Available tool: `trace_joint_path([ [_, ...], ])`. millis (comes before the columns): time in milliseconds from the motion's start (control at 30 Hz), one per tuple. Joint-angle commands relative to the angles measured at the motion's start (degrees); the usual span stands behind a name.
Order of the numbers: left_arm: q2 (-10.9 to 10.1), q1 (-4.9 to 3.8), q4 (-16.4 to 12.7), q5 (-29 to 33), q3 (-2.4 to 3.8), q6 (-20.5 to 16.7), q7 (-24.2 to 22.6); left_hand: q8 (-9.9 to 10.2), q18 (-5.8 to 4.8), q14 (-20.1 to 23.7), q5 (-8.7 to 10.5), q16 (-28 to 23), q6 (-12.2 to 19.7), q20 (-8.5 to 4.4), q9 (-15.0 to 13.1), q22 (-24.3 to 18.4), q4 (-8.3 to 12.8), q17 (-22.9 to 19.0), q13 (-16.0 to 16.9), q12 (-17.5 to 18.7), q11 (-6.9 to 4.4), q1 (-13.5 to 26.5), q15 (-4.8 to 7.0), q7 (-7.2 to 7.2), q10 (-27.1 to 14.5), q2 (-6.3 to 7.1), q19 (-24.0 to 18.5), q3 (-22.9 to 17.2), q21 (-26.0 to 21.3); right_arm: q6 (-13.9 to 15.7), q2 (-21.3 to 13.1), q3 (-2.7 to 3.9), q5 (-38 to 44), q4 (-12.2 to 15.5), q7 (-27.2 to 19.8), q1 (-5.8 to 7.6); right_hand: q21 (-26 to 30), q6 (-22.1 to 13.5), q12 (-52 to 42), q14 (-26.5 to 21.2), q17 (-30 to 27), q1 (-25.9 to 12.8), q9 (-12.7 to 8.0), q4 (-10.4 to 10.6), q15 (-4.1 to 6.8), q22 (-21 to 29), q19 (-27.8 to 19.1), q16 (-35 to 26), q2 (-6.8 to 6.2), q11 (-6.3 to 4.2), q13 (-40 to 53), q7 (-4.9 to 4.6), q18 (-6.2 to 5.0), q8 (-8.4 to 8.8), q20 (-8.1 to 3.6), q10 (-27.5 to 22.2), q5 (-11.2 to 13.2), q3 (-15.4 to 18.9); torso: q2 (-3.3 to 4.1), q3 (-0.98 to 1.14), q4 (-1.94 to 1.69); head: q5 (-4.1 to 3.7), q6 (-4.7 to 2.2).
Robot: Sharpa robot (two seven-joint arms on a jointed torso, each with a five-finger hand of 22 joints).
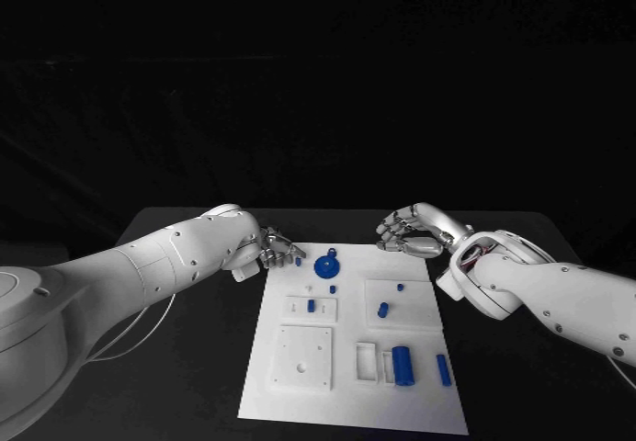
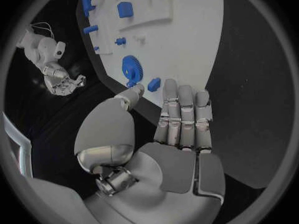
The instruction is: Assemble the parts on the task board
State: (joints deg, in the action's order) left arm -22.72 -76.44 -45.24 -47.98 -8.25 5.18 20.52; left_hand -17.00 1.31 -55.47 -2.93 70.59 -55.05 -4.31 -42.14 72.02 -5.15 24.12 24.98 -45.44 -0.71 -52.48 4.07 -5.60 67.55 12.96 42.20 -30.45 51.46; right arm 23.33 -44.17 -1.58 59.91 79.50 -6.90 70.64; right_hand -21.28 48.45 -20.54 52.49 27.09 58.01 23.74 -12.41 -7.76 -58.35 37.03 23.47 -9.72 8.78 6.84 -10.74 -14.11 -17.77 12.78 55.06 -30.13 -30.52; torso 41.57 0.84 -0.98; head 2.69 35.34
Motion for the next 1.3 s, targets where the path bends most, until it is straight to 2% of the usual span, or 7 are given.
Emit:
trace_joint_path([
  [33, 0.4, 0.44, -0.1, 0.1, -0.08, 1.3, -0.9, 0.1, -0.47, 0.2, 0.11, -0.3, 0.5, -4.98, 0.1, 0.1, 0.0, 0.1, 0.1, 0.3, 0.12, -0.2, -0.33, -0.04, -0.3, -0.64, -0.5, 0.4, -0.2, -0.9, 0.1, 0.03, -0.7, 0.0, -1.0, -0.02, 0.2, -0.3, 0.6, -0.1, -0.3, 0.8, -0.1, -0.2, -0.04, -0.1, -0.3, -0.4, -0.04, -0.06, -0.5, -0.06, 0.87, -0.18, 0.06, 0.6, 0.3, 0.2, 0.0, 0.01, -0.01, -0.01, 0.02],
  [300, 0.7, 0.66, 0.4, 0.1, -0.08, 1.7, -0.9, -0.1, -0.42, 0.2, 0.11, -0.2, 0.4, -4.92, 0.1, 0.2, 0.6, 0.1, 0.3, 0.4, 0.09, -0.9, -0.36, 0.01, -0.3, -1.86, -0.5, 1.1, -0.3, -0.9, 0.1, 0.03, -0.8, 0.0, -0.9, -0.02, 0.4, -0.5, 1.3, 0.0, -0.6, 0.8, -0.2, -0.1, -0.12, -0.1, -0.4, -0.6, -0.15, -0.03, -1.0, -0.17, 0.82, -0.13, 0.15, 1.0, 0.3, 0.3, 0.0, 0.01, 0.01, 0.04, 0.03],
  [467, 0.7, 0.85, 0.6, 0.1, -0.07, 1.5, -0.8, -0.2, -0.39, 0.3, 0.11, -0.2, 0.4, -4.88, 0.1, 0.4, 1.5, 0.2, 0.4, 0.5, 0.07, -1.7, -0.38, 0.02, -0.3, -3.57, -0.6, 1.6, -0.4, -0.6, 0.1, 0.03, -0.8, 0.0, -0.8, -0.02, 0.4, -0.6, 1.5, 0.1, -0.7, 0.9, -0.2, 0.0, -0.14, -0.1, -0.4, -0.7, -0.2, -0.02, -1.2, -0.2, 0.79, -0.12, 0.18, 1.2, 0.3, 0.3, 0.01, -0.01, 0.0, -0.04, 0.01],
  [733, 0.9, 0.91, 0.7, 0.8, -0.07, 2.1, -0.9, -0.3, -0.38, 0.3, 0.1, -0.3, 0.5, -4.84, 0.3, 0.5, 3.1, 0.2, 0.6, 0.7, 0.08, -3.2, -0.4, 0.02, -0.3, -5.38, -0.6, 2.0, -0.6, -0.5, 0.3, 0.03, -0.8, 0.0, -0.7, -0.02, 0.4, -0.8, 2.0, 0.2, -0.8, 0.9, -0.3, 0.1, -0.19, -0.3, -0.4, -0.9, -0.45, 0.08, -1.6, -0.29, 0.74, -0.04, 0.24, 1.5, 0.2, 0.4, 0.02, -0.01, -0.05, 0.03, 0.1],
  [900, 1.1, 1.05, 0.6, 1.1, -0.07, 2.4, -0.9, -0.4, -0.41, 0.3, 0.09, -0.3, 0.5, -4.8, 0.4, 0.6, 4.1, 0.1, 0.6, 0.8, 0.08, -4.0, -0.43, 0.02, -0.2, -6.04, -0.6, 2.1, -0.7, -0.6, 0.3, 0.03, -0.8, -0.1, -0.7, -0.02, 0.4, -0.8, 2.1, 0.3, -0.9, 0.9, -0.4, 0.2, -0.2, -0.3, -0.4, -0.9, -0.48, 0.11, -1.7, -0.32, 0.73, -0.03, 0.26, 1.6, 0.2, 0.4, 0.04, 0.01, -0.04, 0.24, 0.2],
  [1167, 1.2, 1.13, 0.7, 1.1, -0.07, 2.4, -1.0, -0.4, -0.45, 0.3, 0.08, -0.4, 0.4, -4.77, 0.5, 0.7, 5.0, 0.1, 0.6, 1.0, 0.08, -4.4, -0.47, 0.03, -0.1, -6.12, -0.6, 2.4, -0.9, -0.5, 0.4, 0.03, -0.8, -0.1, -0.6, -0.02, 0.4, -0.9, 2.4, 0.4, -1.0, 0.9, -0.4, 0.3, -0.21, -0.4, -0.4, -1.0, -0.5, 0.15, -1.9, -0.34, 0.69, -0.02, 0.28, 1.7, 0.1, 0.5, 0.02, 0.0, 0.01, 0.24, 0.29],
  [1300, 1.2, 1.13, 0.6, 1.1, -0.07, 2.5, -1.0, -0.4, -0.46, 0.3, 0.04, -0.4, 0.4, -4.76, 0.6, 0.7, 5.6, 0.1, 0.7, 1.1, 0.07, -4.8, -0.47, 0.03, -0.1, -6.59, -0.5, 2.2, -1.0, -0.5, 0.4, 0.03, -0.8, -0.1, -0.6, -0.02, 0.4, -0.9, 2.4, 0.4, -1.0, 0.9, -0.4, 0.3, -0.21, -0.4, -0.4, -1.0, -0.51, 0.16, -1.9, -0.35, 0.68, -0.02, 0.28, 1.8, 0.1, 0.5, 0.01, 0.0, 0.0, 0.22, 0.31],
])
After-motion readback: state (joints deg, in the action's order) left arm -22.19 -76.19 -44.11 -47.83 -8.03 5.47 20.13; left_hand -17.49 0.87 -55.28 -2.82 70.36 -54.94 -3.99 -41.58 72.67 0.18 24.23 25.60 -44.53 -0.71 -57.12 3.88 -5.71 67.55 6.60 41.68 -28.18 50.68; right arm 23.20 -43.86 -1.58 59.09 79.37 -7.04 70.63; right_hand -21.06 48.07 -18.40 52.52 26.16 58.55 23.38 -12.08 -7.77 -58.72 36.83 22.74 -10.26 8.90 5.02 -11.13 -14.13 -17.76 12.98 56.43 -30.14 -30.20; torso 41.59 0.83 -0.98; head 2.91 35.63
